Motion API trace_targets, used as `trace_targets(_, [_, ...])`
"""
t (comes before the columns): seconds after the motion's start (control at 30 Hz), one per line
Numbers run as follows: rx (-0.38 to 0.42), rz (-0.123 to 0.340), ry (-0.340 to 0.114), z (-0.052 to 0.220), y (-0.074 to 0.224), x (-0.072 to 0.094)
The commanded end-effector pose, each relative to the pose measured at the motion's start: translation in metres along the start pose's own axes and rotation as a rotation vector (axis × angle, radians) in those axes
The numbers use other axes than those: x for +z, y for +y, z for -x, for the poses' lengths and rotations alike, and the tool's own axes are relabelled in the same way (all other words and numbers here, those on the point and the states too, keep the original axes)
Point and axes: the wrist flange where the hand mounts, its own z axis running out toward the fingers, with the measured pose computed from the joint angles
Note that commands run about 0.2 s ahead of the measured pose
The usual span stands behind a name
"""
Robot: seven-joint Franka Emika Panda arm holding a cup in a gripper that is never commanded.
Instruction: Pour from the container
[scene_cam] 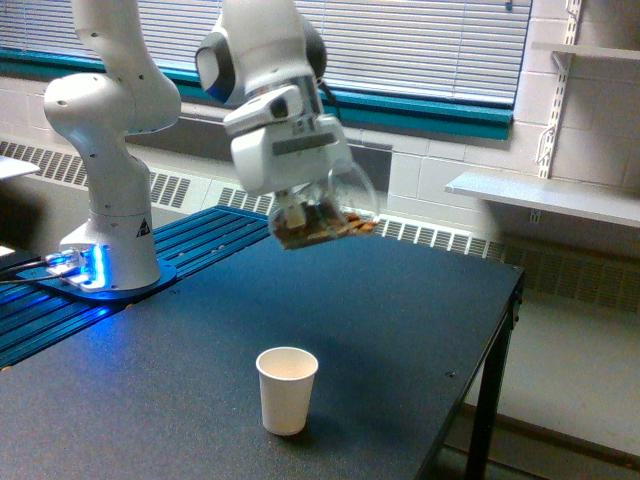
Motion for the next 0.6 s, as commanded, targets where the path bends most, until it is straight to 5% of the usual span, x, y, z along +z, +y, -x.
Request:
trace_targets(0.03, [-0.025,0.018,0.015,0.002,0.025,0.003])
trace_targets(0.6, [0.051,0.114,-0.083,0.034,0.083,0.034])
